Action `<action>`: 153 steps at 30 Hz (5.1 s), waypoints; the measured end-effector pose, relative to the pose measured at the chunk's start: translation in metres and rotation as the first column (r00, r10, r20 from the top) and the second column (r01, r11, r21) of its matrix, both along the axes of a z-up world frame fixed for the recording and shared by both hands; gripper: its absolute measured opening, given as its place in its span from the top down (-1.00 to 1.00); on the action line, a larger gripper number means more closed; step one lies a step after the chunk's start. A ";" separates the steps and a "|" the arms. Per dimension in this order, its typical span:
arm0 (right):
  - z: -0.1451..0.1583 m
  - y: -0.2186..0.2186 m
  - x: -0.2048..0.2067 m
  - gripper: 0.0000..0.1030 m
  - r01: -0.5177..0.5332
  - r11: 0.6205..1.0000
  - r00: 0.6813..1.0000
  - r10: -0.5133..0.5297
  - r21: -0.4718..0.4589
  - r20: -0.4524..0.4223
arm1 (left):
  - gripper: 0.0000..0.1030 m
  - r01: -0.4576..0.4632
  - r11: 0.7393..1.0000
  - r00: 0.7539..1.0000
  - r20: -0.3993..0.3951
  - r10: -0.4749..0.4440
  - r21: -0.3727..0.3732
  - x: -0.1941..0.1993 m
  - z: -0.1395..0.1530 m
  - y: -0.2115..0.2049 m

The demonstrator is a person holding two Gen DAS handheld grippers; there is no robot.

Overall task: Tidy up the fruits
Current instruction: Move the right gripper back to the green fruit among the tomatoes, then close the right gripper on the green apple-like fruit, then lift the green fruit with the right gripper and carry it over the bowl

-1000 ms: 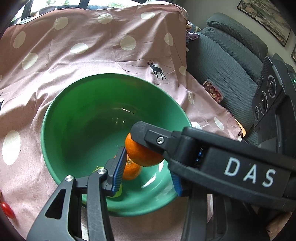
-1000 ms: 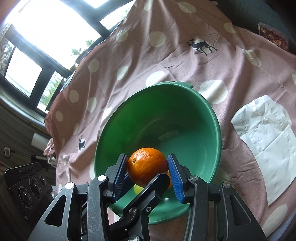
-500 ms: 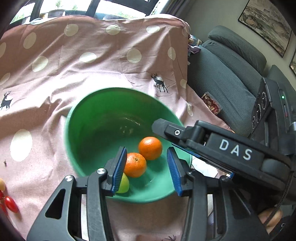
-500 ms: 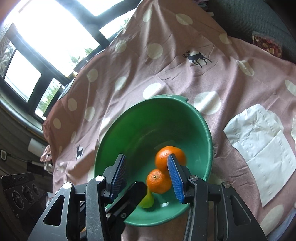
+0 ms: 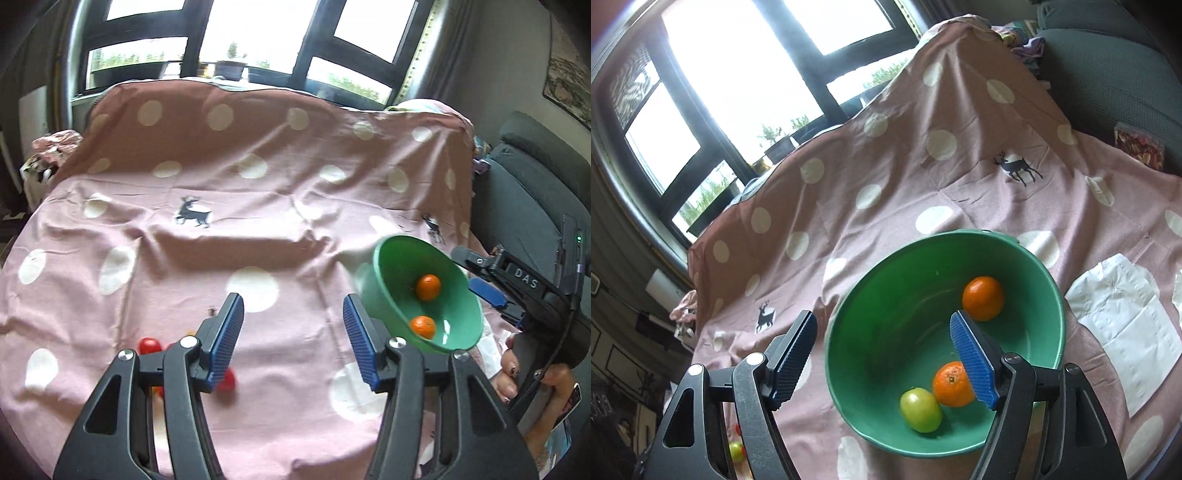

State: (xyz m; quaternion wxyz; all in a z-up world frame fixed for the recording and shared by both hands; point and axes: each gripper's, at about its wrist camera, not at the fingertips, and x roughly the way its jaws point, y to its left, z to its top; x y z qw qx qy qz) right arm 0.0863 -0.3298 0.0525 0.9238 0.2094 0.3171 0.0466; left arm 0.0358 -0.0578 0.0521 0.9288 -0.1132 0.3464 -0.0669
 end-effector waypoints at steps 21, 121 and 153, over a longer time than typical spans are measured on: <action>-0.030 0.145 -0.006 -0.56 -0.292 0.921 0.954 0.300 -0.260 -0.008 | -0.10 -0.402 0.915 0.911 -0.105 0.398 -0.019 -0.022 -0.037 0.150; -0.075 0.159 0.037 0.19 -0.551 0.799 0.720 0.601 0.241 -0.348 | 0.02 -0.141 0.978 0.967 -0.233 0.103 -0.153 0.007 -0.061 0.095; -0.040 0.145 0.023 0.19 -0.617 0.744 0.716 0.666 0.255 -0.210 | 0.22 0.118 0.981 0.985 -0.103 -0.135 -0.155 0.013 -0.034 0.017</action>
